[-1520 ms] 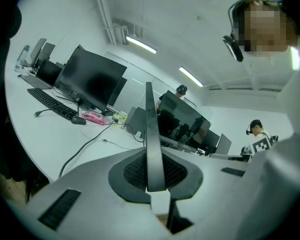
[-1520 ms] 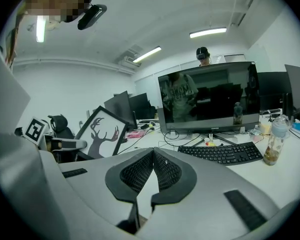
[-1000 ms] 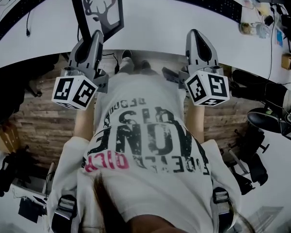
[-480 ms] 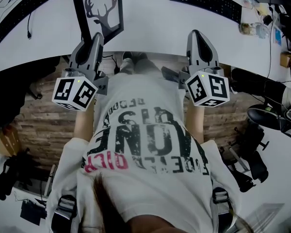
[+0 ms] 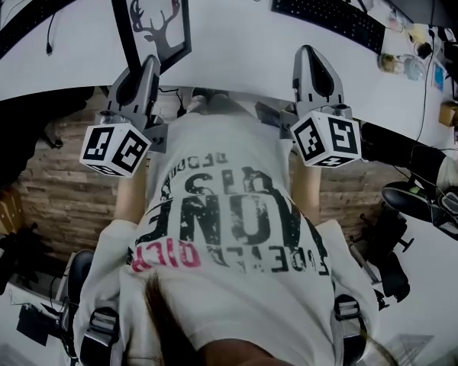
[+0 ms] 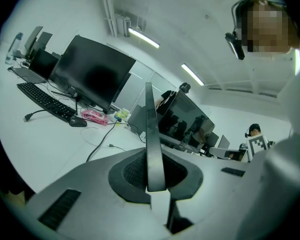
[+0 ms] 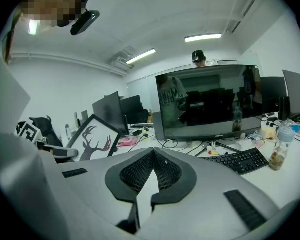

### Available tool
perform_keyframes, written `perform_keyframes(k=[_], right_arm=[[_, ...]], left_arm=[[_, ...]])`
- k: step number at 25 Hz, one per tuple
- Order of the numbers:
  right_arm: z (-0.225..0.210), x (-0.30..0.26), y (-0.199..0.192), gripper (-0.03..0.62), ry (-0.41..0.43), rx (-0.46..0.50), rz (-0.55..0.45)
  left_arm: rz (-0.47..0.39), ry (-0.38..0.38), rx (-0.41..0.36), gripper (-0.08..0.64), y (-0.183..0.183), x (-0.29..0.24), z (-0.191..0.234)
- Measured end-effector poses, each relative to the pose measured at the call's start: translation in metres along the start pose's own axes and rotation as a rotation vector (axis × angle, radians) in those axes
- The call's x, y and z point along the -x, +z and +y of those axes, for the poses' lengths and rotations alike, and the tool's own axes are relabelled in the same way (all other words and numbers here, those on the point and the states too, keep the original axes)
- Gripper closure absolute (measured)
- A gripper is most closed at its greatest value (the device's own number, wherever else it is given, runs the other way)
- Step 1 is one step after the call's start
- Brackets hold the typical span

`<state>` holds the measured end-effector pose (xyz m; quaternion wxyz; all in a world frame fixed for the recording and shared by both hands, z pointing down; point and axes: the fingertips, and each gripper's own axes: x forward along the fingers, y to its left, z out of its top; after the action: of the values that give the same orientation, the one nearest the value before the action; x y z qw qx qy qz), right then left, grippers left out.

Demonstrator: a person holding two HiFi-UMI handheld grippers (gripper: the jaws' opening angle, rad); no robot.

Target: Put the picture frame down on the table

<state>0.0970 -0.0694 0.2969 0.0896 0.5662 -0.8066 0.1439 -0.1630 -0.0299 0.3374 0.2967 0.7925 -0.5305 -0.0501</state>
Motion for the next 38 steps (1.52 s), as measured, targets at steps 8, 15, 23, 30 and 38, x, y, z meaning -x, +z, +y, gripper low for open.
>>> perform_keyframes(k=[8,15,23,30,38], right_arm=[[-0.033,-0.016,0.017,0.592,0.004,-0.002,-0.016],[-0.059,-0.026,0.024,0.592,0.003,-0.009,-0.015],[-0.073,-0.033,0.021,0.592,-0.004,-0.024,-0.003],[-0.078,-0.035,0.013,0.592,-0.010,-0.033,0.018],[-0.078,-0.040,0.013,0.592,-0.017,-0.037,0.016]], left_arm=[[-0.012,0.029,0.020,0.540,0.004,-0.027,-0.010],[-0.016,0.025,0.019,0.540,0.006,-0.050,-0.024],[-0.026,0.020,0.021,0.540,0.008,-0.061,-0.028],[-0.002,0.024,0.021,0.540,0.003,-0.065,-0.025],[0.003,0.020,0.017,0.540,0.006,-0.070,-0.022]])
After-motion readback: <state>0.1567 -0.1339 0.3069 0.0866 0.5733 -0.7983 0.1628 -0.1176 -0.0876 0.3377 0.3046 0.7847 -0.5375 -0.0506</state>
